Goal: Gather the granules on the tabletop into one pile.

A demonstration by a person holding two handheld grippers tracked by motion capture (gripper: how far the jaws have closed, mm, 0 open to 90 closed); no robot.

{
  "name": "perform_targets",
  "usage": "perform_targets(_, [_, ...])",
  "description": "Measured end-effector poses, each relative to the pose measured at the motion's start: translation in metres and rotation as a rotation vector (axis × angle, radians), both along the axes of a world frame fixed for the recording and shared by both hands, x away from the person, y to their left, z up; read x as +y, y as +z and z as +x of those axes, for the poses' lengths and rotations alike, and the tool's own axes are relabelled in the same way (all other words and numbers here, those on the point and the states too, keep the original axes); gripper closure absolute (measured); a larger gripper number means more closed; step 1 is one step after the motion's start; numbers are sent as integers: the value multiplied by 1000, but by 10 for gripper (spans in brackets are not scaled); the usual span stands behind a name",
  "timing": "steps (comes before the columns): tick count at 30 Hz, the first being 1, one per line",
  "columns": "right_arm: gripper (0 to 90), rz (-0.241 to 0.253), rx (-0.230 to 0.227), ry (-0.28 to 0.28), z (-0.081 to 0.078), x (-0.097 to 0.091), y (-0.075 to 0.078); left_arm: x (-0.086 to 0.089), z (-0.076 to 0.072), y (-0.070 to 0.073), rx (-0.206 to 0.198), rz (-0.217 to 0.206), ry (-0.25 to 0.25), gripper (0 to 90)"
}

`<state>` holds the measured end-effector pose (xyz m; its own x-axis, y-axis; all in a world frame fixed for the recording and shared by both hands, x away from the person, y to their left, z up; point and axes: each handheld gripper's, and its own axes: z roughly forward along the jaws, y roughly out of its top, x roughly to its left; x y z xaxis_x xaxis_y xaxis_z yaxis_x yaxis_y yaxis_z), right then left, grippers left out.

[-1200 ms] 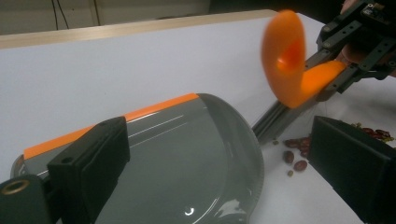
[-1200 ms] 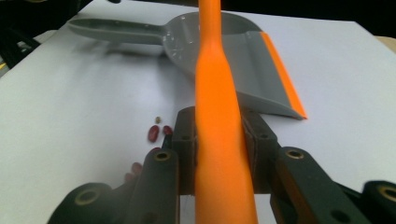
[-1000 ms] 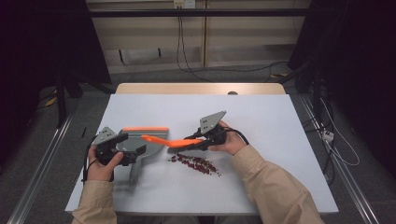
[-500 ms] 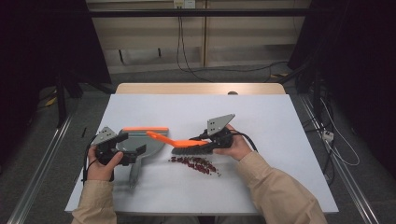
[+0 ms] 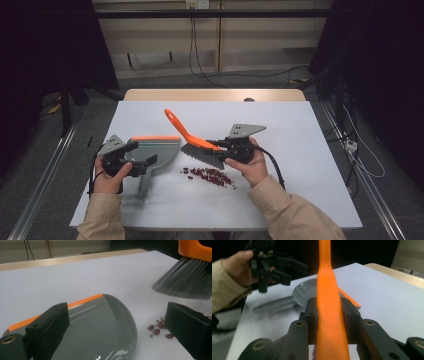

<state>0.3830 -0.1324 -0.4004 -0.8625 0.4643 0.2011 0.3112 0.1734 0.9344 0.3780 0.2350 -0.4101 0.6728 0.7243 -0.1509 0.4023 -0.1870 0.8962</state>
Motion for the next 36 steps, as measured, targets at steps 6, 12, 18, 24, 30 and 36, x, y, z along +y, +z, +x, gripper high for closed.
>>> perform_targets(6, [715,50,112,-117,-21,16,-11,-1,-1,0,-5,3,2,58])
perform_targets(12, [714,53,133,-148,-35,35,-18,2,-1,1,-9,2,11,58])
perform_targets(18, [714,50,190,-185,-44,51,-26,2,-1,1,-12,2,10,58])
perform_targets(24, [714,52,241,-217,-48,63,-36,3,-1,1,-14,-1,12,58])
perform_targets(30, [714,42,274,-258,-43,70,-44,2,-1,1,-13,2,10,58])
perform_targets(36, [713,-1,281,-326,-36,67,-48,3,-1,1,-15,0,10,58])
